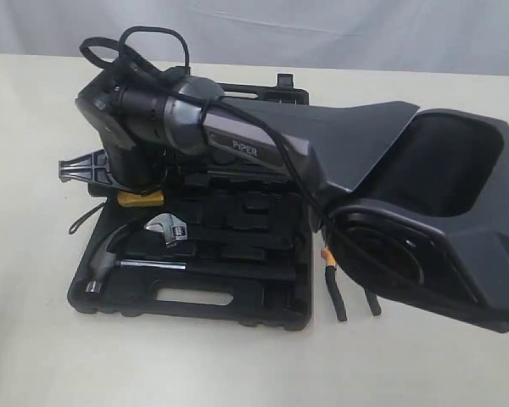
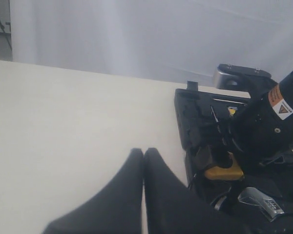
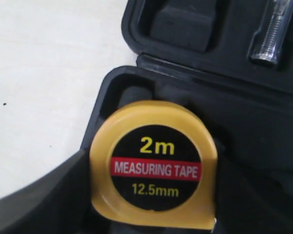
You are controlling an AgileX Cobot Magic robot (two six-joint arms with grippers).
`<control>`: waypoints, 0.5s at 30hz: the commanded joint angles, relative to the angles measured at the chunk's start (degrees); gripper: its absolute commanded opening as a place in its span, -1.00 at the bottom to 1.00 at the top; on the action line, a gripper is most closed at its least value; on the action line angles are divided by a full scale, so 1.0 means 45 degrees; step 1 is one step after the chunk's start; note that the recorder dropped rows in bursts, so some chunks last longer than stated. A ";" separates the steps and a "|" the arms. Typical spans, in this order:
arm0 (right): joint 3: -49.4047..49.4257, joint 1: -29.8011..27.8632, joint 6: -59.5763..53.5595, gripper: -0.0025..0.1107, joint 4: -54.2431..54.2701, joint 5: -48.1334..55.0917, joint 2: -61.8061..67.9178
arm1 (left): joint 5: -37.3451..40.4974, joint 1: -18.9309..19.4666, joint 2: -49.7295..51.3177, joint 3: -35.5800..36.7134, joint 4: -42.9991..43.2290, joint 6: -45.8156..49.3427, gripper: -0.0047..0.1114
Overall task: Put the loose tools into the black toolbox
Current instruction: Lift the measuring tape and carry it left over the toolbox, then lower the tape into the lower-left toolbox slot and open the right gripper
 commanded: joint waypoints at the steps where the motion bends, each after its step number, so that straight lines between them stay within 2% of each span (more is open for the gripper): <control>1: -0.0078 -0.0034 0.0121 0.29 0.0100 -0.0016 -0.0017 | 0.0014 -0.0073 0.0051 -0.0067 0.0067 -0.0017 -0.92; 8: -0.0366 -0.0034 0.0121 0.30 0.0074 -0.0040 -0.0041 | 0.0014 -0.0073 0.0051 -0.0067 0.0067 -0.0017 -0.92; 15: -0.1894 -0.0034 -0.0146 0.30 0.0052 0.0810 -0.0041 | 0.0014 -0.0073 0.0051 -0.0067 0.0067 -0.0017 -0.92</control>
